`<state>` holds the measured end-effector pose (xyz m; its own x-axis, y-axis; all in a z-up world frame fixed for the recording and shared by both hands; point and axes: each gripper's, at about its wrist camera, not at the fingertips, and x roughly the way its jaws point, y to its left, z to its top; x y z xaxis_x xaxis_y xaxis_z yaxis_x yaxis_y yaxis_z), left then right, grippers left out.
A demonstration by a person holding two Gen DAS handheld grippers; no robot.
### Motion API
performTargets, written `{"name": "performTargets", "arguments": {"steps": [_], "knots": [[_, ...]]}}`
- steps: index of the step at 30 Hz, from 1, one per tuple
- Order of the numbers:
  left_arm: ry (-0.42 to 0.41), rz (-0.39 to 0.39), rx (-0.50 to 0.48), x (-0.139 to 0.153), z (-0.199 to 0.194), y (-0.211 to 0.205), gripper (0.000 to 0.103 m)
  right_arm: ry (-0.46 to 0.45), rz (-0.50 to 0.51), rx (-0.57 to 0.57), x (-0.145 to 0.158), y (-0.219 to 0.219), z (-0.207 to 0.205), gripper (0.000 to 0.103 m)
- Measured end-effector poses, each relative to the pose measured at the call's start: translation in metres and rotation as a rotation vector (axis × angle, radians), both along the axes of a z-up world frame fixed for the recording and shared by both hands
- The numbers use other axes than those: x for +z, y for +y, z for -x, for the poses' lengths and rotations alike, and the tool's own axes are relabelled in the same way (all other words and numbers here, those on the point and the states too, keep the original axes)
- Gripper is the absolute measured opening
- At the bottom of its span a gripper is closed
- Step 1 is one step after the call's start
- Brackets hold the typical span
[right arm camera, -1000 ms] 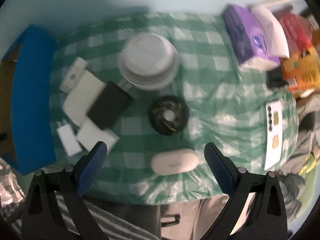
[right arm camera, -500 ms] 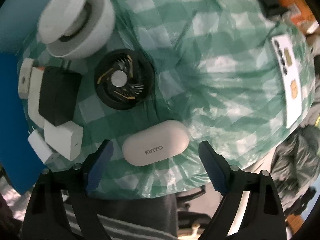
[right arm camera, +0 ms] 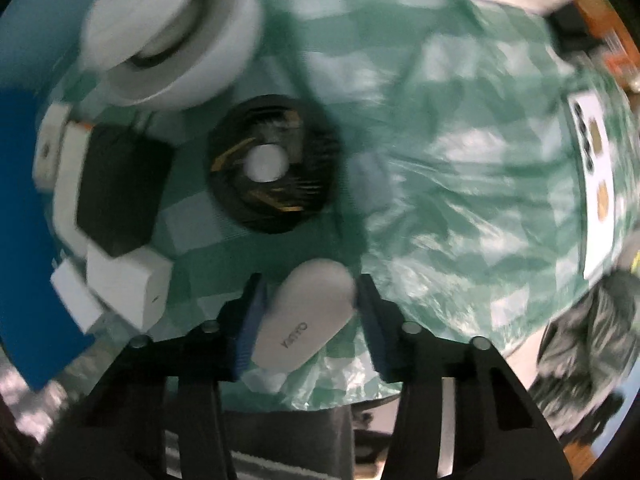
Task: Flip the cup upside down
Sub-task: 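Grasp the white KINYO earbud case with the right gripper, then lift the earbud case with the right gripper and carry it over the box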
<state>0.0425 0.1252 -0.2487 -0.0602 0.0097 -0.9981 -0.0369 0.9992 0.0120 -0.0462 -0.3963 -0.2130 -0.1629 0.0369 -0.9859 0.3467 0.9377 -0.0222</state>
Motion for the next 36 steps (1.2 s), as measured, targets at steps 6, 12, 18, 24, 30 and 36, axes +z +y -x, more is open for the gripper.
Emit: {"name": "performTargets", "arguments": {"steps": [6, 12, 18, 24, 30, 36], "knots": [[0.001, 0.002, -0.011, 0.000, 0.000, 0.000, 0.007, -0.073, 0.032, 0.252, 0.003, 0.036, -0.015, 0.043], [0.003, 0.009, -0.024, 0.002, 0.002, 0.000, 0.007, -0.063, 0.014, 0.131, 0.007, 0.026, -0.015, 0.043], [0.011, 0.014, -0.039, 0.005, 0.006, -0.001, 0.007, -0.031, -0.017, 0.062, -0.003, 0.014, -0.021, 0.043], [0.017, 0.016, -0.050, 0.006, 0.008, -0.003, 0.007, -0.010, -0.009, 0.050, -0.022, 0.020, -0.016, 0.043], [0.017, 0.015, -0.056, 0.007, 0.011, -0.006, 0.007, -0.020, 0.017, 0.065, -0.017, 0.034, -0.003, 0.040], [0.018, 0.017, -0.053, 0.006, 0.011, -0.005, 0.007, -0.060, 0.033, 0.078, -0.006, 0.054, 0.035, 0.038]]}}
